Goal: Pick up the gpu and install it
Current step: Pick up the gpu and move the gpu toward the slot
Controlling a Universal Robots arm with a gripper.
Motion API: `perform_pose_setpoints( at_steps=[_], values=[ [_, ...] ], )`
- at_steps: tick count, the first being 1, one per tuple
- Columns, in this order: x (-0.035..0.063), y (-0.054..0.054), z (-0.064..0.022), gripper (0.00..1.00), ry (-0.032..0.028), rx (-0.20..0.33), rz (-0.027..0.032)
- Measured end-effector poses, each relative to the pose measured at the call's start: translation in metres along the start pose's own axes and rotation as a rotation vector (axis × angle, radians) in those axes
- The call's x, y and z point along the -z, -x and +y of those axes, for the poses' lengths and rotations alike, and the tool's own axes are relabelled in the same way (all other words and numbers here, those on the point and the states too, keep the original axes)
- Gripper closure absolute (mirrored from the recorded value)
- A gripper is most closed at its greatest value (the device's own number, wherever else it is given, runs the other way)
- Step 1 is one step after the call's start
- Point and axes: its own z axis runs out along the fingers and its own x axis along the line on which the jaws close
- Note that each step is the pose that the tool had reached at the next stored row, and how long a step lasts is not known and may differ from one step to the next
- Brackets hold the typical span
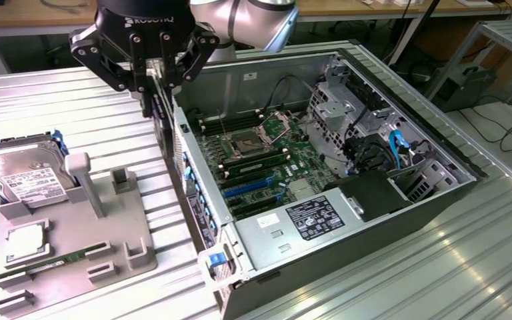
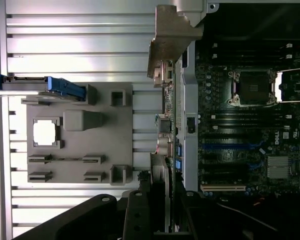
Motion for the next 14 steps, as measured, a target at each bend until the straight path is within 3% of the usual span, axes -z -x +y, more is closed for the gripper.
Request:
perform_pose_setpoints(
  at_steps=[14],
  values=[
    [-0.0001, 0.02, 0.0001, 0.73, 0.0, 0.001, 0.0]
  ],
)
